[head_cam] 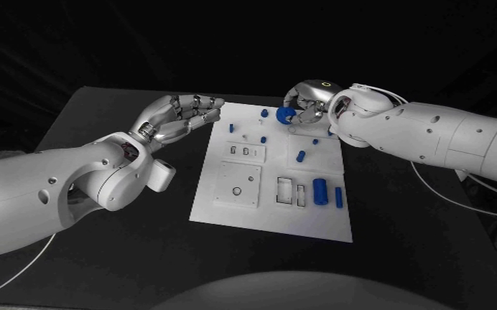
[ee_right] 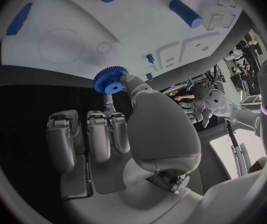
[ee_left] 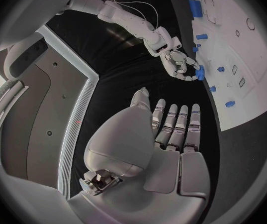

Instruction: Assemble the parts on the task board

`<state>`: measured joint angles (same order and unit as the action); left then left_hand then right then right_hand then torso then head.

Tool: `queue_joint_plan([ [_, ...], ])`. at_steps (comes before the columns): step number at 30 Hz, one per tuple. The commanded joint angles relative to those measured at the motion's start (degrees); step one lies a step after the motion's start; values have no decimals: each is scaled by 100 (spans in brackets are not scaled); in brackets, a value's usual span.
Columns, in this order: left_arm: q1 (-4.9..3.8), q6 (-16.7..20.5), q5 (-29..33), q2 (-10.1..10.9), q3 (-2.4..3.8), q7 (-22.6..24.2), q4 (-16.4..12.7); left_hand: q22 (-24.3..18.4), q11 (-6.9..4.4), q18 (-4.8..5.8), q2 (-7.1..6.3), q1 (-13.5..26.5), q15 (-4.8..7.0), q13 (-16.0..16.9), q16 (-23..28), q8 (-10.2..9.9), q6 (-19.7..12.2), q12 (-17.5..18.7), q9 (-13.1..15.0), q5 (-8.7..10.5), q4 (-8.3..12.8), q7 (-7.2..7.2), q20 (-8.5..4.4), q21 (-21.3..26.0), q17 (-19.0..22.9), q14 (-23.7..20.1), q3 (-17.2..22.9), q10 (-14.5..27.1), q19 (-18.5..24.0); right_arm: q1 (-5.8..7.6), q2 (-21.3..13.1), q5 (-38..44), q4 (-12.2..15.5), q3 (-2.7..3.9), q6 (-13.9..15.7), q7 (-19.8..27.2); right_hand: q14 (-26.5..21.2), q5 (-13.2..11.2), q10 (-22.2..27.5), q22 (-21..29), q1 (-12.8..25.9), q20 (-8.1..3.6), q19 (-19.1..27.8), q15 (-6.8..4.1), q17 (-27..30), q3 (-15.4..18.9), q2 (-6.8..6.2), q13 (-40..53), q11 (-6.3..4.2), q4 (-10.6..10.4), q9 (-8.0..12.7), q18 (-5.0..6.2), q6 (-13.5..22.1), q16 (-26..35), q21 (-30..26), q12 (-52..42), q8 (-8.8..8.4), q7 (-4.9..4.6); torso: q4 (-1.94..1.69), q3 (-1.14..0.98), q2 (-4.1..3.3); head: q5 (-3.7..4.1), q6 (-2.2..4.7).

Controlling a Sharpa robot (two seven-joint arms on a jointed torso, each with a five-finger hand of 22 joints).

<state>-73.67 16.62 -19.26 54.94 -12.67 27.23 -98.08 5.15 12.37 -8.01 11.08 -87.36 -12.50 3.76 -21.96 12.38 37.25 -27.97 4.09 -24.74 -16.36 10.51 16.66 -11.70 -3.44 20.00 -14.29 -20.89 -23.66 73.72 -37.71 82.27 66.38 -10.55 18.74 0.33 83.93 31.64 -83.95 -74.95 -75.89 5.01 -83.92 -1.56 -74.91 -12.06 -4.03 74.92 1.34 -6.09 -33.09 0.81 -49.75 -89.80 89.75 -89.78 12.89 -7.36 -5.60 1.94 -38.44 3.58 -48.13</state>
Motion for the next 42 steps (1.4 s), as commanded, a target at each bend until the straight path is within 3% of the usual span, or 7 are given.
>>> queue_joint_plan([
  [1,-2,-122,-33,-18,4,3,2,-3,20,7,-11,-63,13,-6,-23,38,38,-35,-7,-27,-9,102,-2,-24,-7,44,29,-2,-30,14,146,-169,-75,1,-307,95,607,14,-605,-1505,72,7,-608,35,-1509,-27,3,1508,43,-15,-685,-81,-210,-20,25,-22,256,176,1,0,-6,3,-23],
  [6,2,-132,-37,-41,4,3,26,-3,24,7,-9,-72,8,-6,-29,38,38,-41,-7,-30,-9,104,-1,-26,-7,48,36,-1,-36,5,388,-222,-257,2,-416,125,607,5,-605,-1505,77,13,-608,43,-1509,-38,6,1508,50,-19,-682,-81,-198,-20,25,-22,239,170,2,8,-14,23,-24],
  [13,9,-152,-38,-70,3,-20,40,-3,24,7,-9,-72,8,-6,-29,38,38,-41,-7,-30,-9,104,-1,-26,-7,48,36,-1,-36,-30,746,-270,-546,3,-538,155,607,-35,-605,-1505,88,27,-608,59,-1509,-57,5,1508,66,-26,-671,-81,-180,-20,25,-22,204,155,0,-3,-9,2,-45],
  [28,10,-162,-39,-73,3,-51,27,-3,24,7,-9,-72,8,-6,-29,38,38,-41,-7,-30,-9,104,-1,-26,-7,48,36,-1,-36,-142,1135,-283,-936,6,-627,166,607,-80,-605,-1505,72,54,-608,85,-1509,-119,7,1508,92,-8,-634,-81,-131,-20,25,-22,112,124,8,-3,-5,-7,-62],
  [35,10,-161,-39,-55,3,-65,17,-3,24,7,-9,-72,8,-6,-29,38,38,-41,-7,-30,-9,104,-1,-26,-7,48,36,-1,-36,-175,1198,-255,-1022,7,-577,159,607,-110,-605,-1505,95,93,-608,109,-1509,-224,-14,1508,108,-1,-494,-81,21,-20,25,-22,-131,66,16,-2,-6,-9,-76],
  [42,10,-172,-39,-68,3,-75,21,-2,27,7,-8,-82,3,-6,-45,39,39,-46,-7,-34,-9,106,-1,-31,-8,61,43,0,-47,-181,1216,-237,-1008,7,-554,140,607,-143,-605,-1505,134,71,-608,76,-1509,-353,-39,1508,66,0,-244,-81,416,-20,25,-22,-512,92,16,-2,-6,-3,-84],
])
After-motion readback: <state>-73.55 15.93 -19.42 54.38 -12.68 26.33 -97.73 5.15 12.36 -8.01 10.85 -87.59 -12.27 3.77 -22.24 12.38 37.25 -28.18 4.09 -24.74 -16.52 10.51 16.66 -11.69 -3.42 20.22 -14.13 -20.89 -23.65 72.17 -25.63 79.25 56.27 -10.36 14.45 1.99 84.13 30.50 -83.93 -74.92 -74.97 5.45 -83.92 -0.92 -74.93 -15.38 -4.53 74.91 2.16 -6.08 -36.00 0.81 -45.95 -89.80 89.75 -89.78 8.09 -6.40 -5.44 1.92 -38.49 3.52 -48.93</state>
